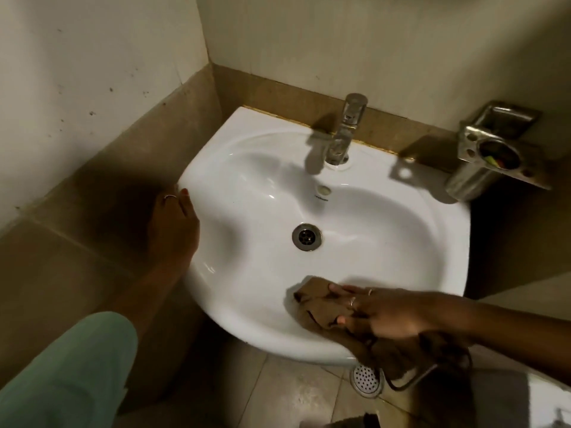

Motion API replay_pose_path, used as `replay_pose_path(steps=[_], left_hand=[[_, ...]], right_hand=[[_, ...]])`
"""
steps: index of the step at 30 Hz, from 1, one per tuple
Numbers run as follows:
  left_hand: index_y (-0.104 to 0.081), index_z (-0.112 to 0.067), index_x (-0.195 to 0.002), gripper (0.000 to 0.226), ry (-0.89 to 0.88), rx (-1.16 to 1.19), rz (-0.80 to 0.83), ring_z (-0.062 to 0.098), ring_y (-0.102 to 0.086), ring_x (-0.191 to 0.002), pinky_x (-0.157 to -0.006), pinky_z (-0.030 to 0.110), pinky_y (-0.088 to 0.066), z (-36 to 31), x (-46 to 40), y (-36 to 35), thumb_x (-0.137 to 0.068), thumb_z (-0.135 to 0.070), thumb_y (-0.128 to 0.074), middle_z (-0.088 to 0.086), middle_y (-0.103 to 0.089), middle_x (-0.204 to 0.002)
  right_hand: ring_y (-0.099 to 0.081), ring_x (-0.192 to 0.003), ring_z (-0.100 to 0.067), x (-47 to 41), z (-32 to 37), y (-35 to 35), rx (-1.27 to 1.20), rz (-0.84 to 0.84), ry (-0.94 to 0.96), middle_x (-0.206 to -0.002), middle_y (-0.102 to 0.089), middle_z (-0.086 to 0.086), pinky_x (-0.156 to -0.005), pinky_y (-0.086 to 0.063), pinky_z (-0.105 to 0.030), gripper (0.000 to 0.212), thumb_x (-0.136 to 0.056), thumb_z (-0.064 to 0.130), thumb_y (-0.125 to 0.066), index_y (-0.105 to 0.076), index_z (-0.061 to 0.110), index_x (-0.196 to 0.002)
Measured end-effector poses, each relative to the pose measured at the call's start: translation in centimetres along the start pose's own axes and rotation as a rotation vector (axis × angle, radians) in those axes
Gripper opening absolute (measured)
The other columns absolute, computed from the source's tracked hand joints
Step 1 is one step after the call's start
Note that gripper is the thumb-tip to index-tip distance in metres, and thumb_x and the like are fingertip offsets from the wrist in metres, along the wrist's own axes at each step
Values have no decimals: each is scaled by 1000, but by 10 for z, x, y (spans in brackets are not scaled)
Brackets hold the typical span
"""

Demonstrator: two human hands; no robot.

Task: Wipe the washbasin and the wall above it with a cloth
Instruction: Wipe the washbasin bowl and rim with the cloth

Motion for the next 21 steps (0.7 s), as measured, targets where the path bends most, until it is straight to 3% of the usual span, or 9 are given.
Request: replay_pose_path(steps=[3,6,10,16,21], left_hand=[[-54,10,-112,46,8,-42,-11,41,-50,-110,-97,43,-36,1,0,0,-100,-26,-29,30,-55,-116],[-53,10,-113,47,0,-59,-4,41,-50,-110,-97,44,-36,4,-2,-3,-100,-28,-28,30,-55,-115],[-50,7,-120,48,-46,-62,-23,41,-49,-112,-98,45,-36,14,-8,-10,-99,-30,-27,30,-54,-119],[-50,5,-121,48,-95,-5,-72,43,-52,-110,-96,46,-40,15,-11,-10,-97,-30,-27,29,-56,-119],[-52,8,-114,52,-119,57,-74,45,-52,-106,-93,47,-41,15,-9,-8,-95,-32,-25,31,-57,-113]], right_hand=[[17,-139,-2,-31,-19,2,128,-50,10,-153,16,21,-120,1,-39,55,-97,55,-24,1,50,-145],[13,-145,-15,-54,-38,7,240,-219,-139,-158,18,4,-119,2,-38,58,-98,54,-19,9,42,-147],[13,-146,-15,-64,-47,19,319,-453,-327,-159,16,4,-119,3,-42,59,-93,57,-4,11,40,-147],[22,-143,-12,-23,-52,19,313,-488,-669,-156,23,8,-114,16,-45,57,-98,43,-16,7,34,-150],[25,-142,-14,36,-54,6,126,-609,-748,-153,28,13,-114,10,-50,58,-99,40,-25,2,36,-150]])
Point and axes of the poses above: each hand's wrist, its own x-axis away from the middle knuckle, its own y-axis out of the back of the hand, z = x × y, the point moved 2 cm from there along -x, towards the middle knuckle
